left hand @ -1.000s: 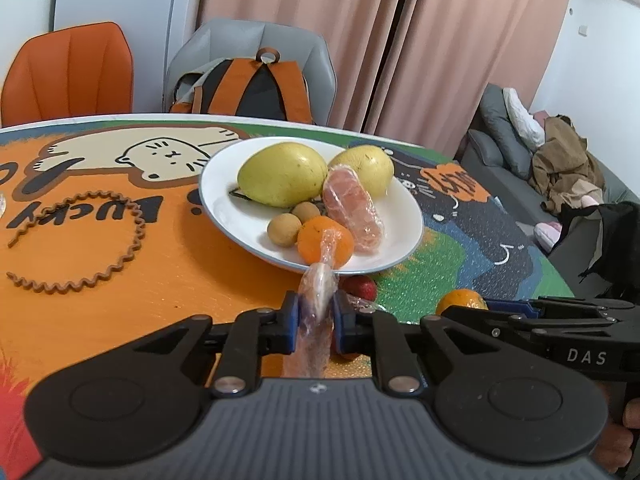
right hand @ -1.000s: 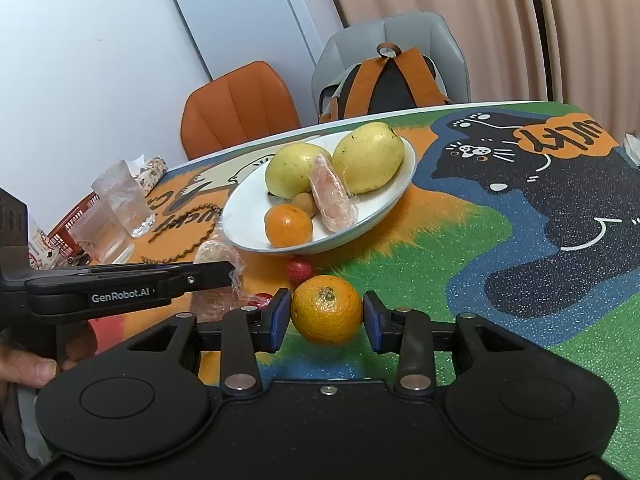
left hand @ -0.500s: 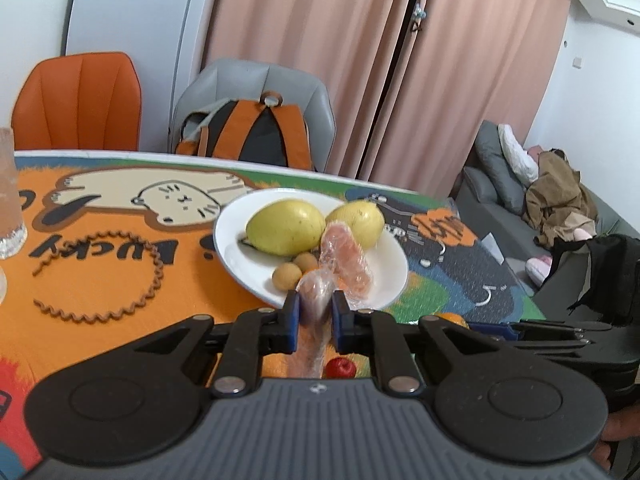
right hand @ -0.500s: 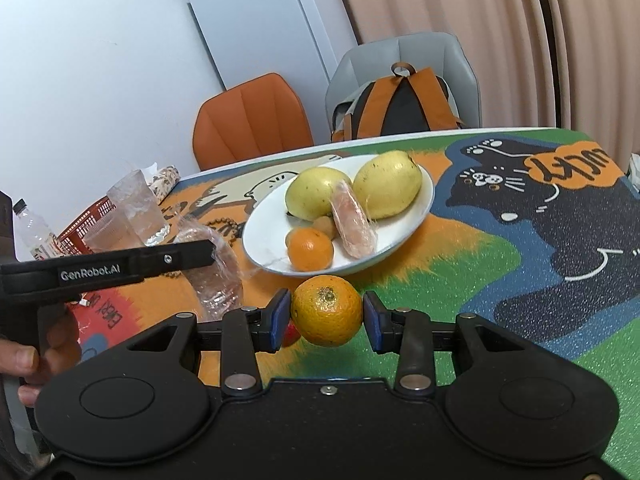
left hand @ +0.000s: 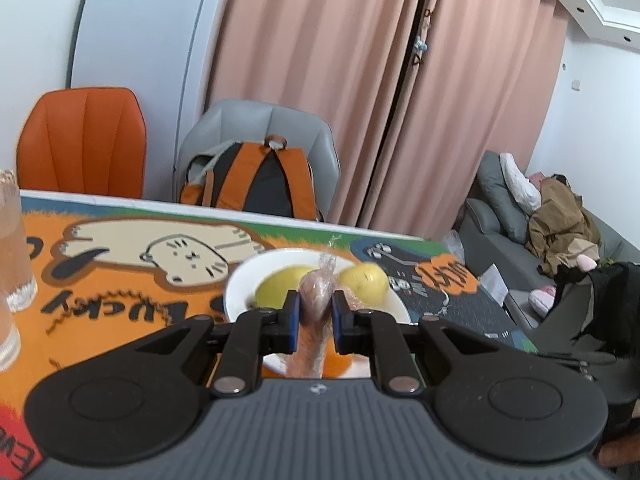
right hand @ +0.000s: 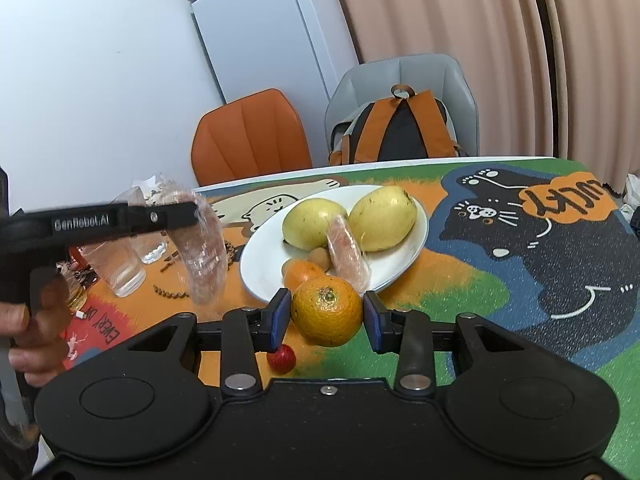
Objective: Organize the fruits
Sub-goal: 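Lower wrapped item onto plate and open left tool while right carries mandarin toward plate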
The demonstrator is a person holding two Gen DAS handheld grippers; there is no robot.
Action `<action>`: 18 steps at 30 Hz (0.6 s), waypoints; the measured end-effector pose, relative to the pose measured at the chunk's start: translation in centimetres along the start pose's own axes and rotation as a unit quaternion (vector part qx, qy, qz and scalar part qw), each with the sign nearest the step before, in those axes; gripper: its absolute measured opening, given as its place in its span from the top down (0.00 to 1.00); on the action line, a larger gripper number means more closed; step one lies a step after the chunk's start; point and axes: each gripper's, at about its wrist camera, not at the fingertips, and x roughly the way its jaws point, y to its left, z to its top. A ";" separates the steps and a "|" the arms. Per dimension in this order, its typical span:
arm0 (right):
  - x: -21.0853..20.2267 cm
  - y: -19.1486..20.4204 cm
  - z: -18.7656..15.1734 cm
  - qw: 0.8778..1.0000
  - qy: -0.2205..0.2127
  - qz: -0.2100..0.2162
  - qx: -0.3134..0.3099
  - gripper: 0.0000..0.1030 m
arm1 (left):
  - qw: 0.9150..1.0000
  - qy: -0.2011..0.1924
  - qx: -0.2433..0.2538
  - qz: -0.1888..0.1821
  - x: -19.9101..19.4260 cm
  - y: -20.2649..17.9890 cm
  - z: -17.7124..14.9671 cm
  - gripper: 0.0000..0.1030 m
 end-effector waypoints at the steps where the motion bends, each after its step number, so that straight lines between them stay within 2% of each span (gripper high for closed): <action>1: 0.1 -0.1 0.1 1.000 0.000 -0.001 0.000 0.64 | 1.000 -0.004 -0.001 0.000 0.0 0.1 0.3 0.86; 11: 0.9 -0.7 0.8 1.000 0.000 -0.006 0.001 0.64 | 1.000 -0.018 -0.024 0.006 1.7 0.8 2.1 0.86; 18: 1.8 -1.2 0.9 1.000 0.005 -0.010 0.003 0.64 | 0.998 0.001 -0.058 0.002 4.1 1.1 1.3 0.86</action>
